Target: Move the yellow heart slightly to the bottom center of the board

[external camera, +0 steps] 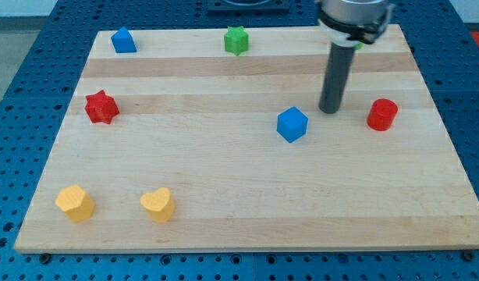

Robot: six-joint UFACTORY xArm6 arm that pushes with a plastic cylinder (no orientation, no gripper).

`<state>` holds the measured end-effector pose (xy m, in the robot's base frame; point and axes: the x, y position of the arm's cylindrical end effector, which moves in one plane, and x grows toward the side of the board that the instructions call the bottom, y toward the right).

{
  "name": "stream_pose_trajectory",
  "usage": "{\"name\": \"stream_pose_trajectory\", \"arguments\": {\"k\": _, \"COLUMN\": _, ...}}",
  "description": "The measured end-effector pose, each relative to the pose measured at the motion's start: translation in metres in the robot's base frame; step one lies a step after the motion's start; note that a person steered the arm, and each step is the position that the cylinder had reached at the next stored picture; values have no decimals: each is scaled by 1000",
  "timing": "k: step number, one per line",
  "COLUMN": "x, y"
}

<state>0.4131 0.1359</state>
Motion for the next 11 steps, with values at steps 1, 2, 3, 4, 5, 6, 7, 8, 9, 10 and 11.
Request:
{"name": "stream_pose_trajectory", "arguments": {"k": 1, "x": 27, "y": -6}}
{"name": "stream_pose_trajectory", "arguments": {"k": 2, "x": 27, "y": -20}}
{"name": "stream_pose_trajectory", "arguments": {"k": 3, "x": 50, "y": -25}}
{"name": "stream_pose_trajectory", "arguments": {"k": 4, "x": 63, "y": -99}}
{"name": "stream_pose_trajectory", "arguments": {"k": 5, "x": 74, "y": -186}}
{"name": "stream_pose_trajectory", "arguments": {"k": 6, "x": 92, "y": -260}}
{"name": "stream_pose_trajectory", "arguments": {"k": 7, "x": 119, "y": -312}}
{"name": "stream_pose_trajectory", "arguments": {"k": 8, "x": 145, "y": -326}}
{"name": "stream_pose_trajectory", "arguments": {"k": 9, "x": 151, "y": -284}}
{"name": "stream_pose_trajectory", "arguments": {"k": 10, "x": 151, "y": -197}}
{"name": "stream_pose_trajectory", "arguments": {"k": 11, "x": 151, "y": -160}}
